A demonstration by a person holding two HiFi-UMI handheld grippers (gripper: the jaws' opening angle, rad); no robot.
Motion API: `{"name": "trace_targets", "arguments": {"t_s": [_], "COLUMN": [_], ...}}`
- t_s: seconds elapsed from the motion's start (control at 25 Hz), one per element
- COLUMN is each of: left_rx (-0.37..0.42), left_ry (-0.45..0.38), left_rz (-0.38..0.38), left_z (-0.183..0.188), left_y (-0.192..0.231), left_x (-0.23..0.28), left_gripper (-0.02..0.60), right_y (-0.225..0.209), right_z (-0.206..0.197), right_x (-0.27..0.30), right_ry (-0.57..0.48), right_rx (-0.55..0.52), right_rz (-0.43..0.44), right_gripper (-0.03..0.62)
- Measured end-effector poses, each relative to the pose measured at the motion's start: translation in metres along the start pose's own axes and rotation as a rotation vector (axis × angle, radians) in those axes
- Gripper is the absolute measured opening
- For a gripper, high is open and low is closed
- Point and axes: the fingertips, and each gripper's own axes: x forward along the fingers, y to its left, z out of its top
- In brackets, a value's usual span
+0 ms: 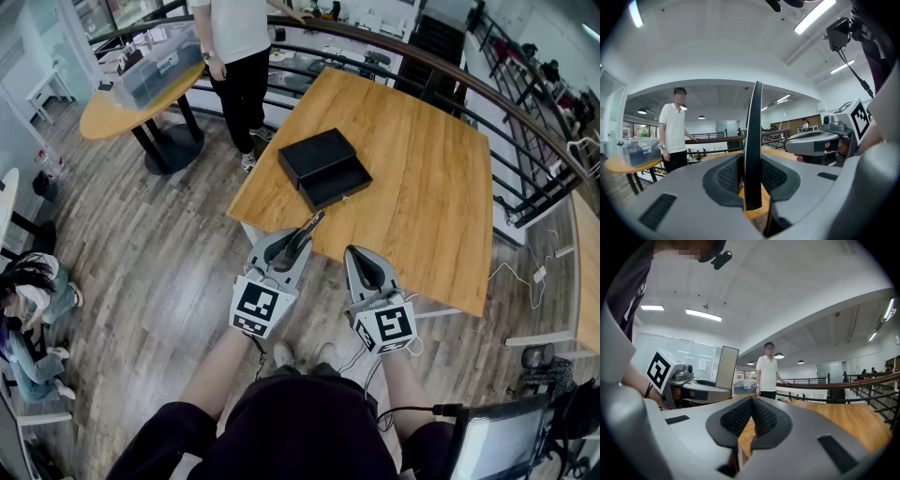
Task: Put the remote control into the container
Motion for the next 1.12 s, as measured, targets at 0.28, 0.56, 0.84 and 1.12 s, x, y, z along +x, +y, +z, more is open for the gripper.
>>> {"name": "trace_targets", "arguments": {"t_s": [0.28,0.56,0.84,1.12], "left_rx": [0.025,0.024,0.064,0.071], "left_ry": [0.032,0.049,0.096,0.175], "left_rz": [0.002,-0.005,0.029,0.064], "left_z": [-0.009,-0.020,-0.015,-0.033], "left_y": [0.027,0.037,0.066,0.091], "left_x": [0.022,0.089,0.183,0.259], "left_gripper": [0.089,0.089,0.089,0.089], "right_y": [-0.003,-0.059,-0.138,-0.204], "right_z": [-0.003,-0.024,-0.028,-0.050], "right_x": [0.028,0.062,0.123,0.177], "right_ry": [0.003,0.016,0.012,0.048], "right_rx": [-0.022,-0.001,0.027,0.065], "right_rz": [-0.018,-0.017,0.018,0.024], "right_gripper": [0.015,0.015,0.014,0.014]}}
